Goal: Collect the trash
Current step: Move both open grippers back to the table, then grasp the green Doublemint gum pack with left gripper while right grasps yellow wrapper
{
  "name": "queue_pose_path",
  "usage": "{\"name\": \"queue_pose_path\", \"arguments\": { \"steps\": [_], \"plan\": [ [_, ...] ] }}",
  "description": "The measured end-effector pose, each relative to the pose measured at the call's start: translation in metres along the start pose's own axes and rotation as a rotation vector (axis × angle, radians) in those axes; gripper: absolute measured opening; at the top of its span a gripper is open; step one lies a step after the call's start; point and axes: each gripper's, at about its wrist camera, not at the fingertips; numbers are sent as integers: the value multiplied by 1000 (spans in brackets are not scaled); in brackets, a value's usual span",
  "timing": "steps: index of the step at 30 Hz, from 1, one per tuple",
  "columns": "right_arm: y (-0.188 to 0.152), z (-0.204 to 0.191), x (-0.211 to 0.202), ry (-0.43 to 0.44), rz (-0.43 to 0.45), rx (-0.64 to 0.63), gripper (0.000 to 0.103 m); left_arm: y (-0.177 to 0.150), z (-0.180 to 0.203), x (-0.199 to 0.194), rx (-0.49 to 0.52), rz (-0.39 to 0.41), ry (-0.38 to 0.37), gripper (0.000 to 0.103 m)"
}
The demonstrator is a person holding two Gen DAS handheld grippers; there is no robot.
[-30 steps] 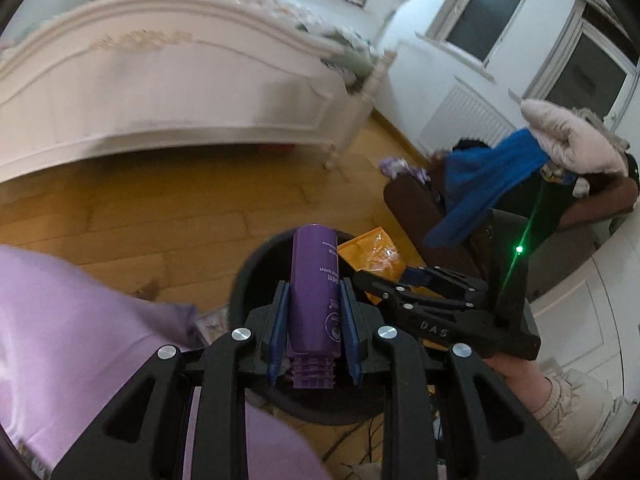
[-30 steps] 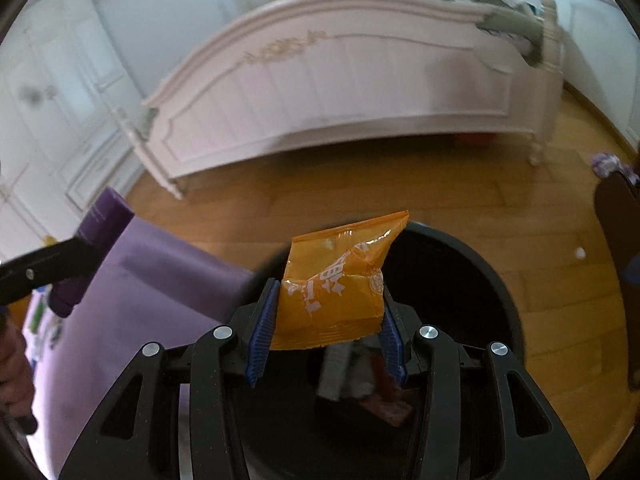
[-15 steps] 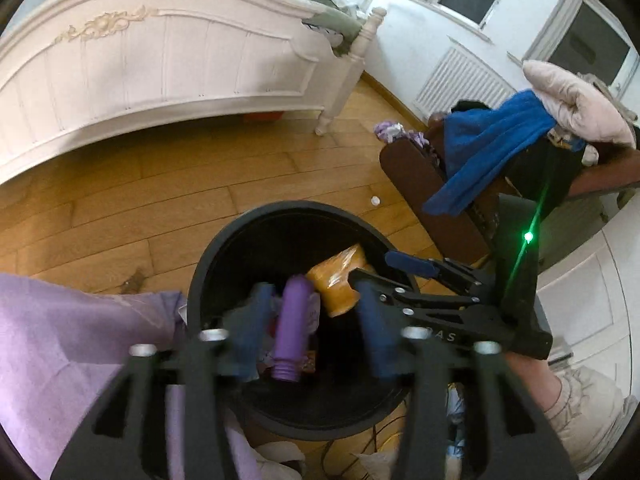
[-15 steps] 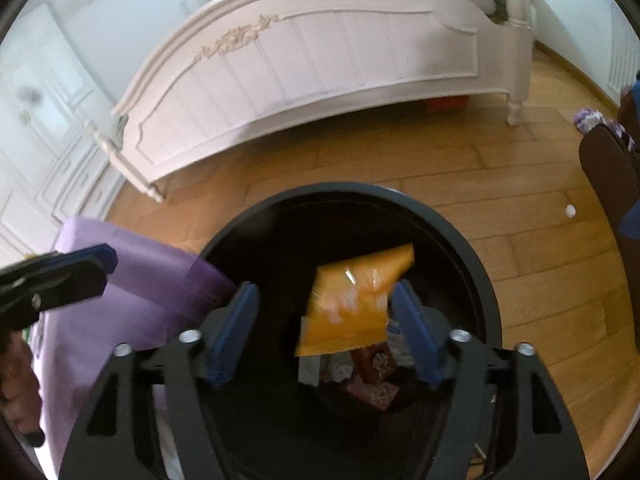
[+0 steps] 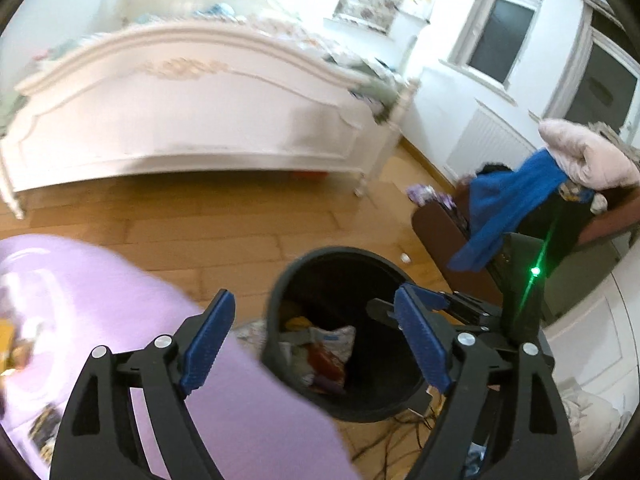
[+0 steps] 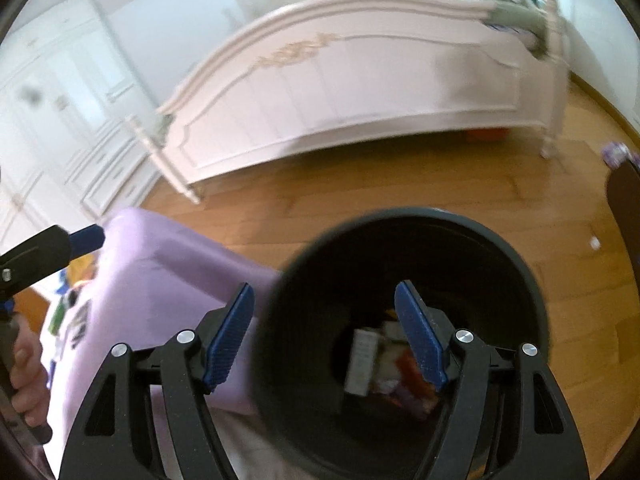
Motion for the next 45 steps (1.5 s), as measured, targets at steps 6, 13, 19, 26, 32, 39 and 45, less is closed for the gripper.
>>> {"name": "queue_pose_path", "arguments": {
  "steps": [6, 13, 19, 26, 32, 39, 45],
  "plan": [
    [-1, -83, -5, 108, 9, -132, 77, -31, -42, -64, -64, 68, 164, 90],
    [-17, -186, 7, 217, -23, -300, 77, -78, -106, -127, -166, 80, 330, 90],
    [-30, -253, 27, 269, -60, -399, 77, -112, -149, -173, -230, 93, 444, 90],
    [-47, -309, 51, 288, -94, -510, 77, -144, -188, -188, -273, 46, 510, 90],
    [-55, -349, 78, 274, -115, -599, 71, -162, -207, -186, -249, -5, 508, 89],
    [-59, -388, 122, 240, -155, -679, 68, -176, -219, -174, -238, -78, 467, 76],
    [-58, -409, 158, 200, -195, -745, 63, -180, -223, -167, -231, -105, 443, 62]
  ]
}}
Point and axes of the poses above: each gripper's, at about its wrist camera, not at the fingertips, and x roughly the way its jaws point, z to its right, y to its top, and after that the axes turned 10 degrees about x, right-handed
